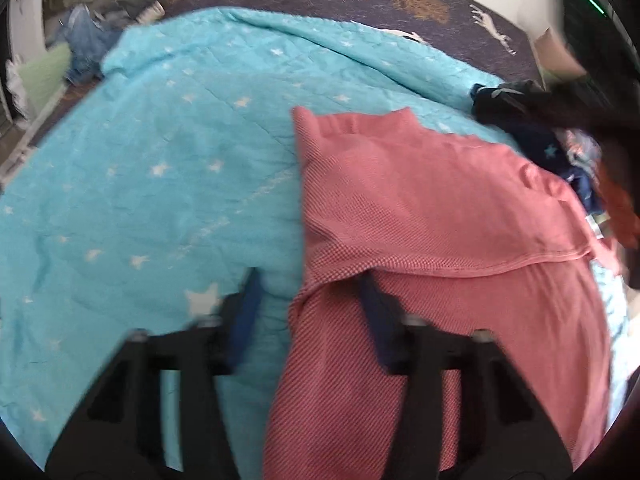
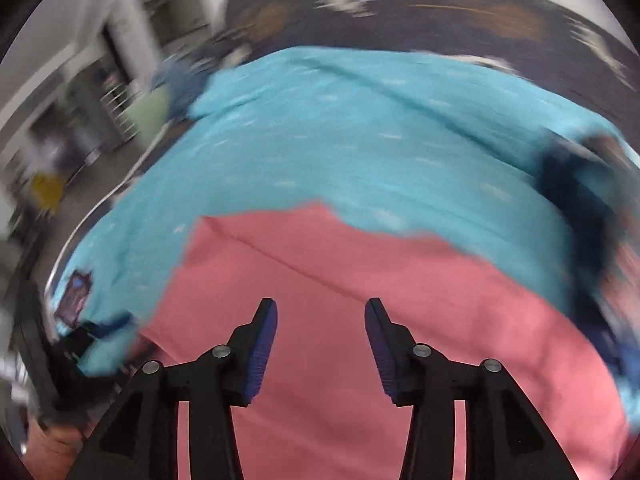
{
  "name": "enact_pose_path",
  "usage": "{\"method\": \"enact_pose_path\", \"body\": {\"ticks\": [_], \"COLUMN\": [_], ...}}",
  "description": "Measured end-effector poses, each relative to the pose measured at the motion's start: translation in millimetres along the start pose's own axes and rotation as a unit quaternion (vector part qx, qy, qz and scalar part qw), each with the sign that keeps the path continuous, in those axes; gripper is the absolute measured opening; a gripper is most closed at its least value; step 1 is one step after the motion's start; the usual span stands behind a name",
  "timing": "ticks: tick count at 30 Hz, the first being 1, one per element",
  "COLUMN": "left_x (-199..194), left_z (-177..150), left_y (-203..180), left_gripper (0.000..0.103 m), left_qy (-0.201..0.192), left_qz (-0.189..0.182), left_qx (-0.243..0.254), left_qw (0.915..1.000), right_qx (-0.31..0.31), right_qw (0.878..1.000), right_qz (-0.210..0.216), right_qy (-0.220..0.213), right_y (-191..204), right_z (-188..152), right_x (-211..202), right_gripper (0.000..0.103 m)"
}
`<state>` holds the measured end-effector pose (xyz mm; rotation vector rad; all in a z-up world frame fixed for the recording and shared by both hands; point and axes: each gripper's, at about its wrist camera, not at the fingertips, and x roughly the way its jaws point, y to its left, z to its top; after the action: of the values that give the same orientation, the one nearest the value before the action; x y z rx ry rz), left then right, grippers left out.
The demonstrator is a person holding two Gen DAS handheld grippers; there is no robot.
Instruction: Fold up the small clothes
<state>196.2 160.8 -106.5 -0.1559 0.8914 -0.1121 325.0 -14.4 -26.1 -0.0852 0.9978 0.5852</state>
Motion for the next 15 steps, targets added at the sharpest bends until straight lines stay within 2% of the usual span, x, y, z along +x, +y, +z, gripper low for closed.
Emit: {"method": "enact_pose_path", "body": {"ticks": [3, 6, 9, 10, 11, 12, 15], "left_x": [3.5, 0.7, -5.3, -7.9, -9.3, -10.8, -15.7], "left_z": [3.2, 2.4, -1.7, -3.1, -3.8, -4.8, -8.4], "left_y": [10.1, 13.0, 6.8, 3.7, 2.4, 0.6, -2.3], "left_gripper": [0.022, 0.01, 0.007, 0.007, 0.007, 0.006, 0.006], "left_qy": [0.003, 0.002, -0.007, -0.012, -0.013, -0.016, -0.024], "left_qz": [-0.033, -0.057, -0.05, -0.044, -0.04, -0.034, -0.009], "left_qx": [-0.031, -0.037, -0.021, -0.016, -0.013, -0.011, 0.0], "left_qw": [0.999, 0.9977, 0.9985, 0.9989, 0.999, 0.9992, 0.9997], "right_qx": [-0.047, -0.077, -0.083, -0.081, -0.078, -0.066, -0.026], "right_qw": [0.998, 0.993, 0.989, 0.989, 0.989, 0.991, 0.998], "right_qz": [0.043, 0.068, 0.052, 0.037, 0.032, 0.024, 0.002], "right_qy": [0.03, 0.064, 0.106, 0.118, 0.122, 0.112, 0.056], "right_y": [42.0, 72.4, 85.9, 88.6, 90.6, 89.9, 75.3], "right_z": [39.8, 60.8, 64.3, 62.6, 60.9, 61.4, 68.8], "right_x": [45.1, 85.0, 119.5, 126.7, 132.5, 134.4, 125.2], "right_gripper": [0.054, 0.058, 0.059, 0.039, 0.011, 0.002, 0.002]}}
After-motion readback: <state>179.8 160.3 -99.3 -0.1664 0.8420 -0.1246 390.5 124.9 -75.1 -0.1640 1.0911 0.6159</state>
